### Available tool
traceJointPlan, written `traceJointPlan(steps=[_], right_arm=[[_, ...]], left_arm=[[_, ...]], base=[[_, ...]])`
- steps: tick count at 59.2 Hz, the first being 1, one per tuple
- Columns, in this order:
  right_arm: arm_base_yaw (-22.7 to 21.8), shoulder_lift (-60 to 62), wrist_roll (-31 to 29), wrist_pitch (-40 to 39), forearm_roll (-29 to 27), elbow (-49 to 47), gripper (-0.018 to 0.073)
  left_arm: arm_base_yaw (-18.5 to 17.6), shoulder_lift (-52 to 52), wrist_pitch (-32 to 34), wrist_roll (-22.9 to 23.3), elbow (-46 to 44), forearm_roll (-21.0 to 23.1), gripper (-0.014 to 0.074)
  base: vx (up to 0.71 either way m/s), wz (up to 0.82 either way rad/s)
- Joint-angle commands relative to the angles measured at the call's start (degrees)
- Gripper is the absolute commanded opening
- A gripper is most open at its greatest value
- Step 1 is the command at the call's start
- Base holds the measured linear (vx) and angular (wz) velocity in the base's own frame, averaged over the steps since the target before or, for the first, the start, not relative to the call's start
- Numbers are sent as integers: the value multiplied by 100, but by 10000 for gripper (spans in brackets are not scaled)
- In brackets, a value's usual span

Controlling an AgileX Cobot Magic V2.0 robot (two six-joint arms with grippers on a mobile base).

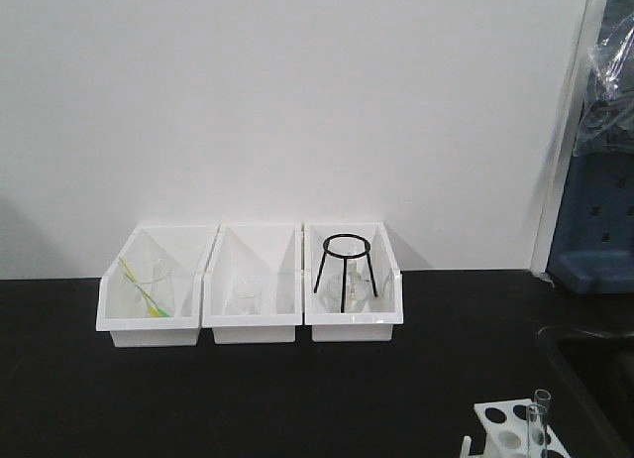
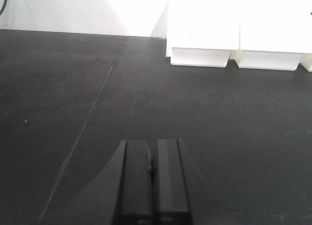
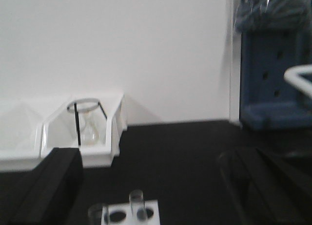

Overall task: Flip and reinsert test tube from rack
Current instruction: 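Grasp a clear glass test tube with the right gripper and lift it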

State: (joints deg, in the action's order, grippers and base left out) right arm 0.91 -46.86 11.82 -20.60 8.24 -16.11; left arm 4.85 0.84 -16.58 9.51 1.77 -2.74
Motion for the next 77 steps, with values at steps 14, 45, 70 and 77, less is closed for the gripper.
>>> traceJointPlan(steps=[14,45,70,77], right_arm=[[-18,-1892,435,-2995,1644,640,552],[-18,-4386,-22,-4898,1237,50,518],[-18,-4562,-199,-4846,1237,-37,57],[-18,-4537,-199,-4869,1362,-37,-15]], left_arm=[[-28,71,501,1,5,21,-6],[-28,71,501,1,5,21,-6],[-28,71,501,1,5,21,-6],[-28,71,501,1,5,21,-6]], base=[[0,0],[0,0],[0,0],[0,0]])
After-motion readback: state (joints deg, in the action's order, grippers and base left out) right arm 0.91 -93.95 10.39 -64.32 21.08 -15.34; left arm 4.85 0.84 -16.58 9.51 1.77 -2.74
